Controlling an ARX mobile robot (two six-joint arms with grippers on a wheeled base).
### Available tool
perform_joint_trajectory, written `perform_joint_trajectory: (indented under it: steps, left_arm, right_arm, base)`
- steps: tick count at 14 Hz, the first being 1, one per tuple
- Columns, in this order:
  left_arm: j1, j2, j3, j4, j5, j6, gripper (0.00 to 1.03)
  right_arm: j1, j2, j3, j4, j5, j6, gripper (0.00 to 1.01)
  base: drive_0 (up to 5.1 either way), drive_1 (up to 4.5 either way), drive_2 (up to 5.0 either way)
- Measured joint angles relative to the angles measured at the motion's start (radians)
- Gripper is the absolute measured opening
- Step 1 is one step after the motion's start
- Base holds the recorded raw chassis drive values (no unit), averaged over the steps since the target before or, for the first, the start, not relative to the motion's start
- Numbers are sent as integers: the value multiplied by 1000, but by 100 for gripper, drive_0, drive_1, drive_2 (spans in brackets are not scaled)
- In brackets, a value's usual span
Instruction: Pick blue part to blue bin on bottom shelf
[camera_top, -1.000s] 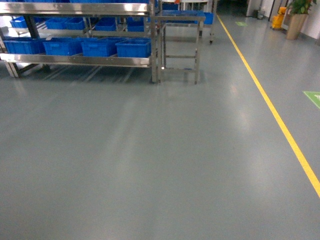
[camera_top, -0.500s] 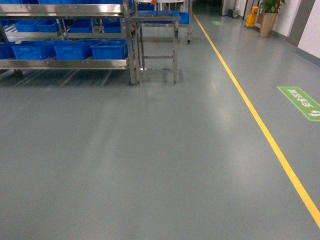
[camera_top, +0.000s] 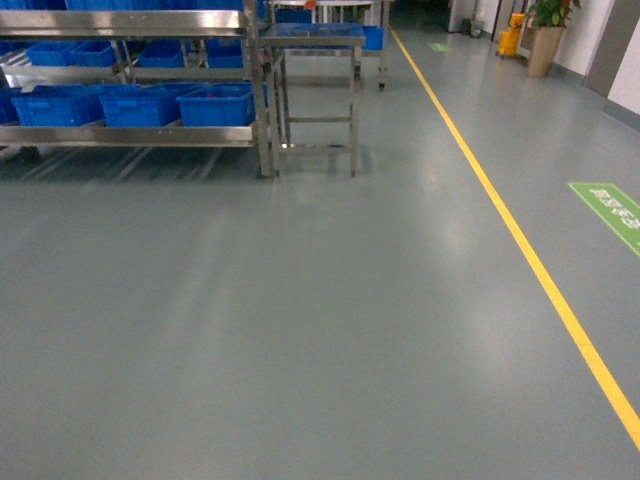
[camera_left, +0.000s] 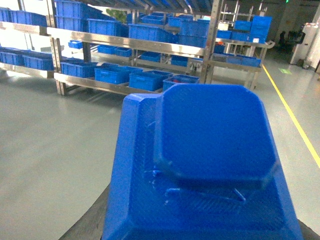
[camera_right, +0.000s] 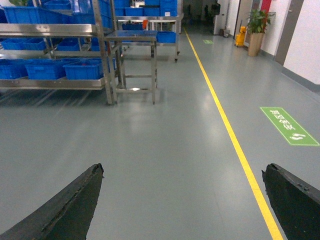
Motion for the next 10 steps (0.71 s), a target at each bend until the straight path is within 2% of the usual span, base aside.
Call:
perform_joint_trajectory:
  steps: [10]
  left_arm:
    - [0,2,0,-2,0,0,43]
  right_arm:
    - [0,0,0,0,0,0,98]
  base:
    - [2,415,-411]
